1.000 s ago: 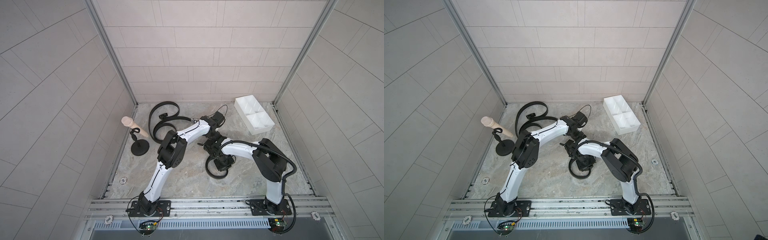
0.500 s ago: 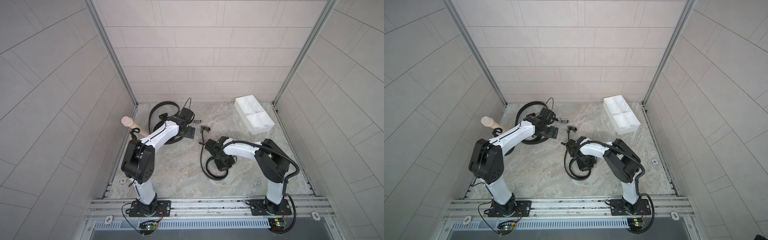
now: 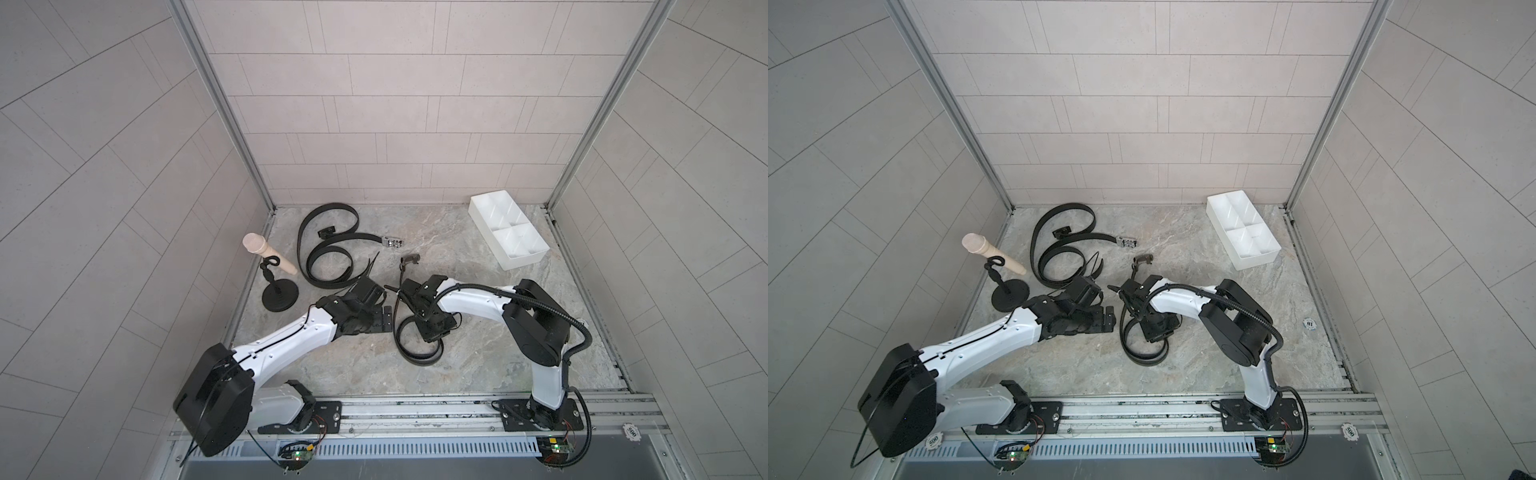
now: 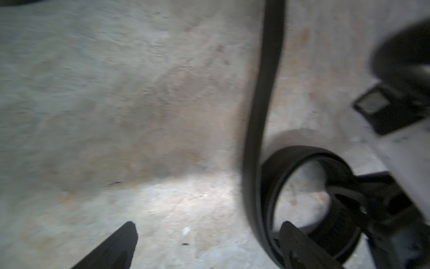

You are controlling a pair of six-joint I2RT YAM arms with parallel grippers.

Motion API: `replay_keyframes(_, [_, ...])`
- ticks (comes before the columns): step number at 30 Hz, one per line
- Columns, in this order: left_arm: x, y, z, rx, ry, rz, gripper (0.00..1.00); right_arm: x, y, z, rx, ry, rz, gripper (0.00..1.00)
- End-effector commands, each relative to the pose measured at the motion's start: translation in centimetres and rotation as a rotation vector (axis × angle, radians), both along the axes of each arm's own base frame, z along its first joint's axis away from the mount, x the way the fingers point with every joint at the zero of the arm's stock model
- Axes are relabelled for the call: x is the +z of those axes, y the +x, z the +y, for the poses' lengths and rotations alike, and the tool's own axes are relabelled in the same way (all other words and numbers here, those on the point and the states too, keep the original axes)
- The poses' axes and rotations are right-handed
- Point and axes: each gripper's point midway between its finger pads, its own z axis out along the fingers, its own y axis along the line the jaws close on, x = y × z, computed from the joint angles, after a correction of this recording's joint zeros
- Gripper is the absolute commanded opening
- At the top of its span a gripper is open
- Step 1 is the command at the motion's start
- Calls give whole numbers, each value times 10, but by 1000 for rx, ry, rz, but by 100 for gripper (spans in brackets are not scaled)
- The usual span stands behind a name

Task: Place the belts into the storage roll
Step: Roll the belt at the center of the board.

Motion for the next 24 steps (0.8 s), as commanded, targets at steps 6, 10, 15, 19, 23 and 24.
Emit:
replay_keyframes(6, [-30,-7,-21,2,-25,47,96,-29,10,46,17,113,-25,0])
replay_keyframes(10, [-48,-6,-22,-7,22,78,90,-31,10,49,12,119,-22,0])
replay_keyframes(15, [-66,-5,-41,-36,39,127,82,-33,8,50,2,131,-16,0])
replay_keyframes(19, [-79,-8,-43,-50,114,154,58,-35,5,52,-7,147,-3,3])
replay_keyframes(23, [-84,-11,-27,-58,242,167,26,-31,5,49,-32,164,13,7])
replay_keyframes(24, [-83,-11,-23,-66,276,156,18,-26,7,44,-44,168,10,11])
